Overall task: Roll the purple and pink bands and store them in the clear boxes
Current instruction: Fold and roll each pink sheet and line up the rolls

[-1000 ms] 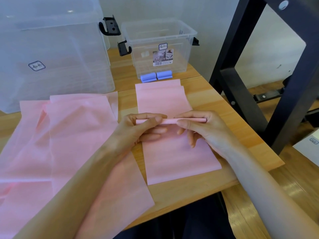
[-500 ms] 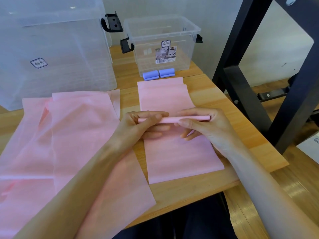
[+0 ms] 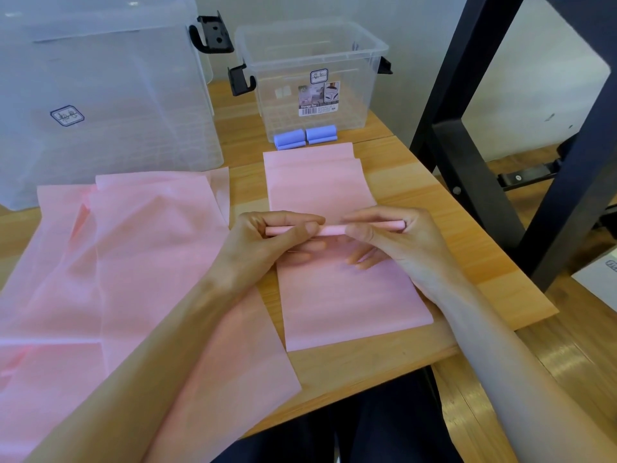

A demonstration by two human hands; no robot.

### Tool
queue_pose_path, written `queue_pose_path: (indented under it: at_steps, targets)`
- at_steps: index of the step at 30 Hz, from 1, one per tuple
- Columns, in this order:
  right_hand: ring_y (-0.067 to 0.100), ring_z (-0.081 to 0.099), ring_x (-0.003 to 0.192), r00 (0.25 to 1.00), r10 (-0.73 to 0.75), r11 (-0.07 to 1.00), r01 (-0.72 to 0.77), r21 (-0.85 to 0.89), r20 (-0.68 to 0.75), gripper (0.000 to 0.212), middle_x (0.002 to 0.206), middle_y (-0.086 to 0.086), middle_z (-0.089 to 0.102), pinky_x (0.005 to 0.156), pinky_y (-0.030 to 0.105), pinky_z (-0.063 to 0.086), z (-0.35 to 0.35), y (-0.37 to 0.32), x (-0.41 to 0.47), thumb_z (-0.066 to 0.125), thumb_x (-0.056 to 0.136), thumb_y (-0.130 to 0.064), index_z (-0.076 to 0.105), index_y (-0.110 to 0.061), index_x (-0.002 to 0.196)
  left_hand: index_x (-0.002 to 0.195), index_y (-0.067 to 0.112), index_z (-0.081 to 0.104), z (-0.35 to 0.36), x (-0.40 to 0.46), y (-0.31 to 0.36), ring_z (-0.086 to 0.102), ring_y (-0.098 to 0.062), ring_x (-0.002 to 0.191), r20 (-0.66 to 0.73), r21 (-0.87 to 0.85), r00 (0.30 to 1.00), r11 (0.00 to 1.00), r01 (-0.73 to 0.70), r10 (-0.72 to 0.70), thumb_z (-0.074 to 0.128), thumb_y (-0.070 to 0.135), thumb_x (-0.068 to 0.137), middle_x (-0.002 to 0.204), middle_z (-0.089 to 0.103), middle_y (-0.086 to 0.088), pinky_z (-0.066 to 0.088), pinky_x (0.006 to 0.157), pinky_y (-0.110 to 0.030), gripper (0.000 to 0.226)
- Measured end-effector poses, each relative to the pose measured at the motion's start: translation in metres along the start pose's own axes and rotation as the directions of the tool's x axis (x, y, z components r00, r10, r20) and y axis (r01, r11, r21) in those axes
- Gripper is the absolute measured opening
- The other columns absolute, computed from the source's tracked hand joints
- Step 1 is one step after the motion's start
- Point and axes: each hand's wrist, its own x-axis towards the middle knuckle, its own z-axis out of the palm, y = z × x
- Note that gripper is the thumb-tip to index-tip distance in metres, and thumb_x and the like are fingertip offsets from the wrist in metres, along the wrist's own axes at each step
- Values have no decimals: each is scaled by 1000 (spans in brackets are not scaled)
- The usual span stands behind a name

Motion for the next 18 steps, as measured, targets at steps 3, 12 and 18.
queue_pose_path:
  at_steps: [3,12,18]
  targets:
    - [26,73,63,1000,-17,1000,17,-7,5,18,83,9,76,56,29,60,-1,1,1,75,78,-14,76,-10,95,95,16,74,0,0,0,74,-8,79,-15,0,1000,1000,-3,3,66,22,81,84,78,1,56,64,-17,17]
    - [27,73,62,999,-25,1000,25,2,-42,14,84,9,77,55,27,59,4,1,0,72,85,-14,76,-5,95,96,14,74,1,0,-2,75,-11,80,-22,-7,1000,1000,-2,2,69,15,82,85,78,-2,58,65,-19,15]
    - [27,73,62,999,-40,999,40,-3,-36,10,82,9,77,54,27,59,3,2,-1,71,86,-10,76,-5,93,96,15,75,1,-1,0,75,-11,82,3,-4,1000,1000,3,-3,72,21,73,87,78,-3,58,67,-19,23]
